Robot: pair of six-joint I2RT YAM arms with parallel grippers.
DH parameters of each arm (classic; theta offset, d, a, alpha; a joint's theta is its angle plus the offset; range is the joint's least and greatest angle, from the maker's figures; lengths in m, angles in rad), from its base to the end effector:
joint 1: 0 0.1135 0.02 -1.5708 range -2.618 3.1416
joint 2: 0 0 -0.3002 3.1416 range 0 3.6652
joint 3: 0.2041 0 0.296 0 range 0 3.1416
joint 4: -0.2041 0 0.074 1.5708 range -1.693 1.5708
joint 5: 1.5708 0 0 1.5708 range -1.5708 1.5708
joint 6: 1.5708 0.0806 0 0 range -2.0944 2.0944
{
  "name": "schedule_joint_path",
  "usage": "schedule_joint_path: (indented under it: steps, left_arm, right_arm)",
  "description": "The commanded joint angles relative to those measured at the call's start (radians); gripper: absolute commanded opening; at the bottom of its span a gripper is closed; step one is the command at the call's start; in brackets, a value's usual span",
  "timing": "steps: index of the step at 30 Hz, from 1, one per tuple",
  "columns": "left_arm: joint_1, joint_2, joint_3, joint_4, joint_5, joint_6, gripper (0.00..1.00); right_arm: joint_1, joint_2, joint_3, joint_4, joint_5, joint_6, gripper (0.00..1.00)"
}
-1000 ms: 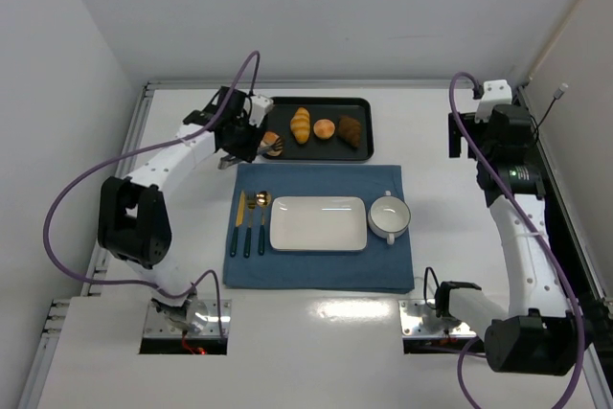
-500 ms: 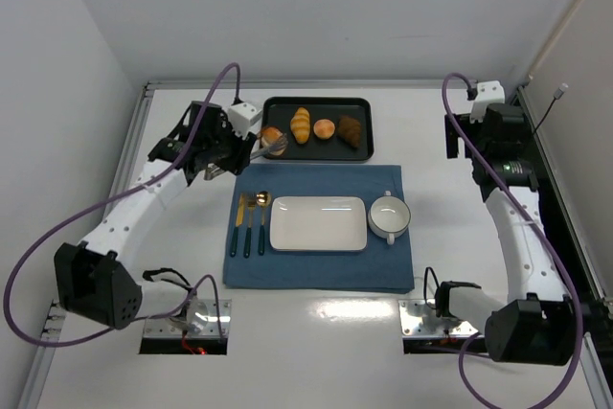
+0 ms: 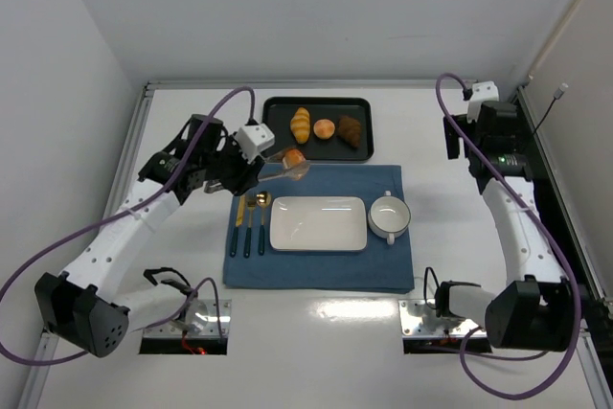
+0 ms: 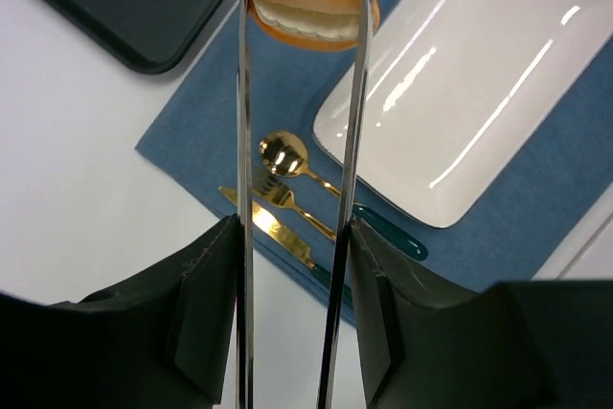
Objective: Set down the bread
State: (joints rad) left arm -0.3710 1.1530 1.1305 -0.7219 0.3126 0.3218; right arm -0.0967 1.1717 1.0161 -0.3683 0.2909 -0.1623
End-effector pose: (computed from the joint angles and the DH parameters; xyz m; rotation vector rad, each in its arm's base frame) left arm 0.2708 -0.1319 0.3392 0.9288 2.1058 -0.3865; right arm 0.3262 -0.0549 0.3288 0.1084 2.1007 -0.4607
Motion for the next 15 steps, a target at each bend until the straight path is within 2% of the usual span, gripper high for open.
schedule_joint_path:
  steps: [1,8,15]
  left_arm:
    - [-0.048,-0.029,-0.001,-0.019,0.031,0.056,0.0]
    - [-0.178,-0.038,-0.093,-0.013,0.031,0.082,0.0]
    - [-0.287,-0.038,-0.173,0.058,-0.049,0.048,0.0]
  right_arm:
    - [-0.006,0.026,0.062,0.051,0.03,-0.029,1.0]
    - [-0.006,0.045,0.093,0.042,0.05,-0.048,1.0]
    - [-0.006,0.054,0.093,0.051,0.059,-0.048,1.0]
